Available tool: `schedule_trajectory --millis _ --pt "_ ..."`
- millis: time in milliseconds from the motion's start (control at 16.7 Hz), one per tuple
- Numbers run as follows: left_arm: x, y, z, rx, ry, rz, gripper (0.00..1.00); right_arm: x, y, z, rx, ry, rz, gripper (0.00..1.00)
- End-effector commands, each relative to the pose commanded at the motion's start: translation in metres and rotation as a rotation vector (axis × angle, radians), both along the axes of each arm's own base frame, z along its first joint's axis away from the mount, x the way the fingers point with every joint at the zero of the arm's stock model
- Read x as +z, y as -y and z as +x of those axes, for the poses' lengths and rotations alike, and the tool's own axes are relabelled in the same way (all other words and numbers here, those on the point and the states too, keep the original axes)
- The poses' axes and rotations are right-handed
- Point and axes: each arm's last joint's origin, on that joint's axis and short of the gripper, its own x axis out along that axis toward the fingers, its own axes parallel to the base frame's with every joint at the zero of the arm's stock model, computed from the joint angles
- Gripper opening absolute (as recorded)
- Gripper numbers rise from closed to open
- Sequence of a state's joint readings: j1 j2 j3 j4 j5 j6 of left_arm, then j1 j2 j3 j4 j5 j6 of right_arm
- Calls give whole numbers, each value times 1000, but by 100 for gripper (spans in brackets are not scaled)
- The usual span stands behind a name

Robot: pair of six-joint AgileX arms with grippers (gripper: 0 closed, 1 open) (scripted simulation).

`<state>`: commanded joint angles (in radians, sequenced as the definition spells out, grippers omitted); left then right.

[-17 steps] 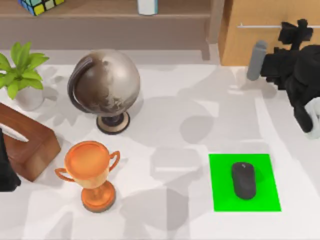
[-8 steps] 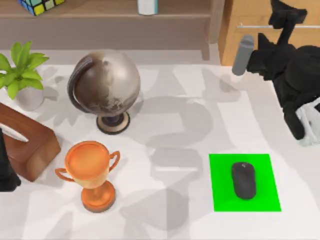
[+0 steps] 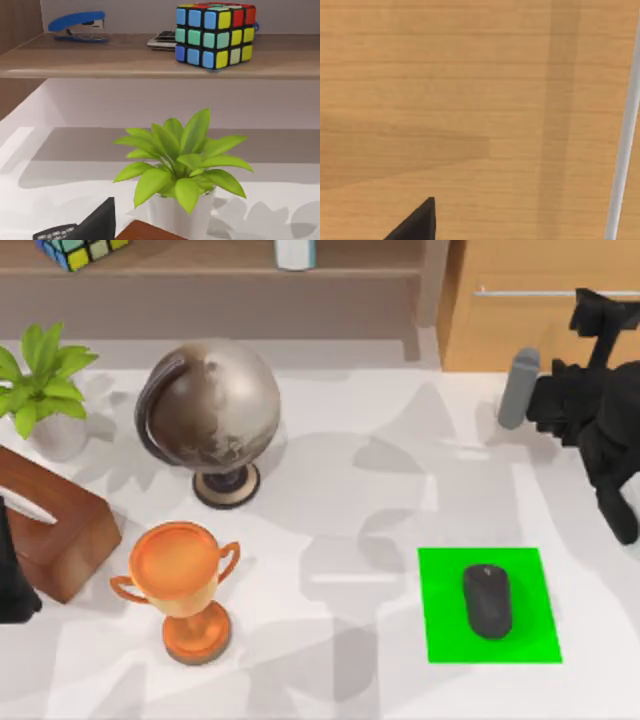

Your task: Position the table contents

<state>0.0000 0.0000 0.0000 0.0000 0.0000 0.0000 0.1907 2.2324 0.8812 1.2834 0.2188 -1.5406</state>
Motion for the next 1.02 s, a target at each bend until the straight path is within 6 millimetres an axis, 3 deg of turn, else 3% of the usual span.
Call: schedule_trajectory --millis 300,420,540,720,1020 --pt "0 0 0 0 0 0 100 3 -4 0 6 12 13 100" --pt "0 0 0 0 0 0 100 7 -18 -2 15 30 68 100" --pt "0 0 0 0 0 0 100 14 -43 -5 39 54 167 100" --pt "0 0 0 0 0 0 100 30 -97 -12 98 82 383 100" --pt "0 0 0 0 0 0 100 73 -188 -14 152 95 840 100"
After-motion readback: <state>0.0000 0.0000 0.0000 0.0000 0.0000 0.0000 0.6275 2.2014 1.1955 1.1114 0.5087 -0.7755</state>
